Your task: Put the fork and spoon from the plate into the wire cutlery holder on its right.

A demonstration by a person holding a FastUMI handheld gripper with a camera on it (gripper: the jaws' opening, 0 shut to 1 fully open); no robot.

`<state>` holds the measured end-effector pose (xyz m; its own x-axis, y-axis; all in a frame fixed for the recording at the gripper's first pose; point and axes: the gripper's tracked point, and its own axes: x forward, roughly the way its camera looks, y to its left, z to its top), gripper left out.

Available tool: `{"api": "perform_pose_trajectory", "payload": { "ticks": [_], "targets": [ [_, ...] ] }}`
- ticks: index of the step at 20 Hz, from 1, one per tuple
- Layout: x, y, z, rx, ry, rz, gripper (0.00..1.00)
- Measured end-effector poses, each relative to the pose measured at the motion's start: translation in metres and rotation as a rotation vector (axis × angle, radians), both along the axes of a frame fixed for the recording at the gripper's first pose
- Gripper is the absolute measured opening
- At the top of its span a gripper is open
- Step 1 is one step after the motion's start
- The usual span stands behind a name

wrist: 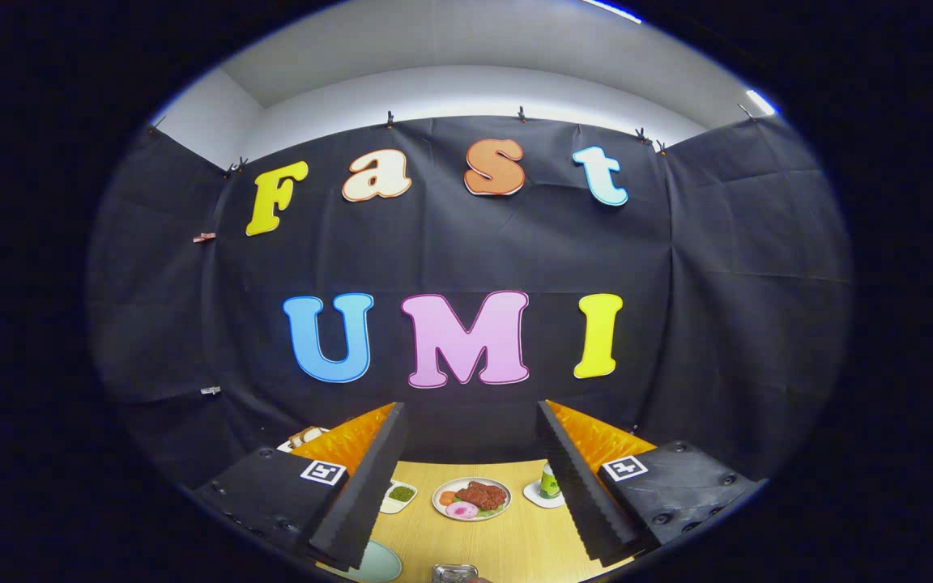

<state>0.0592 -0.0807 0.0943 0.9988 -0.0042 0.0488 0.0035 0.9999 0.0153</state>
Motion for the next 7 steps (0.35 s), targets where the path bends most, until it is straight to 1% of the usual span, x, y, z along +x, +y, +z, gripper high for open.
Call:
{"api": "perform_pose_trajectory", "payload": {
  "ticks": [1,4,7],
  "targets": [
    [-0.005,0.003,-0.010,-0.015,0.003,0.009,0.99],
    [-0.012,0.006,-0.046,-0.033,0.086,0.032,0.99],
    [-0.012,0.001,-0.071,-0.022,0.160,0.045,0.98]
  ]
}}
